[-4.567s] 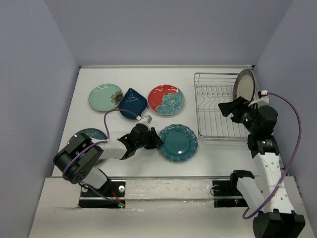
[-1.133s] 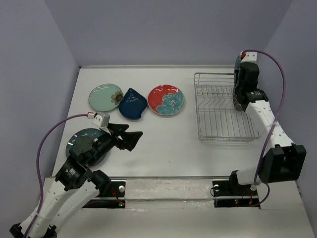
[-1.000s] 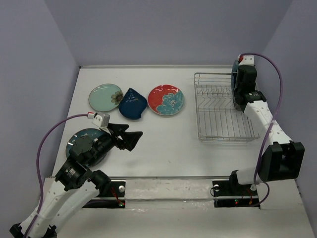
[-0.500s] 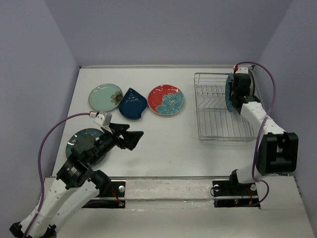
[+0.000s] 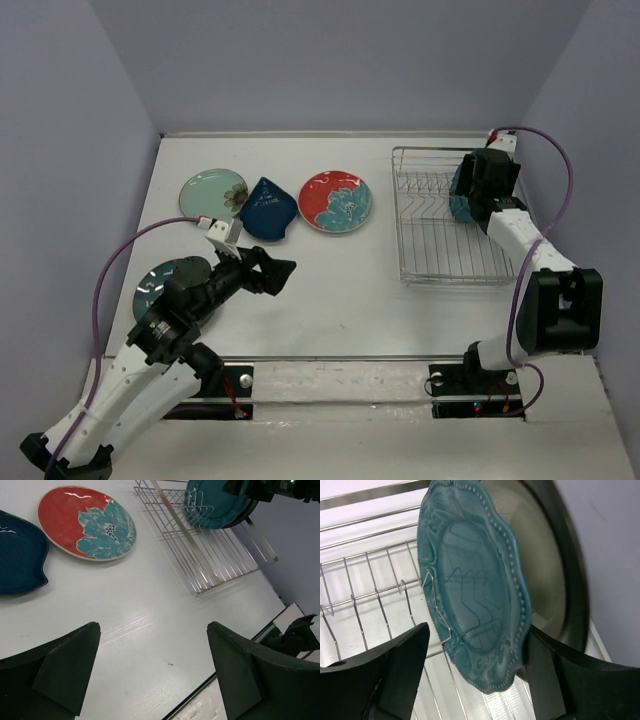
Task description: Load the plates into the dish rack
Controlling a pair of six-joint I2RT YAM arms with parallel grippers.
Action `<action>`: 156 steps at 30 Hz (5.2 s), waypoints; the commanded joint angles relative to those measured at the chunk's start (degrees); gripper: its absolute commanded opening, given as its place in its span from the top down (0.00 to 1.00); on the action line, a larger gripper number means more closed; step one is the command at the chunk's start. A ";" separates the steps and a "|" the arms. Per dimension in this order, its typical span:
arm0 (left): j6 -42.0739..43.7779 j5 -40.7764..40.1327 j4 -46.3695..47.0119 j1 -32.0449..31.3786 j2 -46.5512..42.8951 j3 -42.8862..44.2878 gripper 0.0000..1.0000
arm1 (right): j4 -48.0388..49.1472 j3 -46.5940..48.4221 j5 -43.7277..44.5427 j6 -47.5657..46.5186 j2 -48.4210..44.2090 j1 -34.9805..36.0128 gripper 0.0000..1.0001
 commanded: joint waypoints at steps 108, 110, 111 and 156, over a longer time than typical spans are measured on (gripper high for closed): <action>-29.51 6.67 30.82 19.50 -7.66 -23.24 0.94 | 30.03 -15.11 -40.51 41.08 -4.13 45.04 0.00; -30.91 8.95 32.22 19.50 -8.02 -24.03 0.94 | 29.67 -14.76 -40.23 40.72 -3.34 45.04 0.00; -32.31 10.35 33.79 19.50 -7.93 -25.08 0.94 | 29.76 -14.15 -40.50 40.64 -2.47 45.04 0.01; 3.98 3.15 1.82 9.57 -2.04 1.10 0.05 | -50.05 56.78 -0.78 -0.76 16.25 12.96 0.93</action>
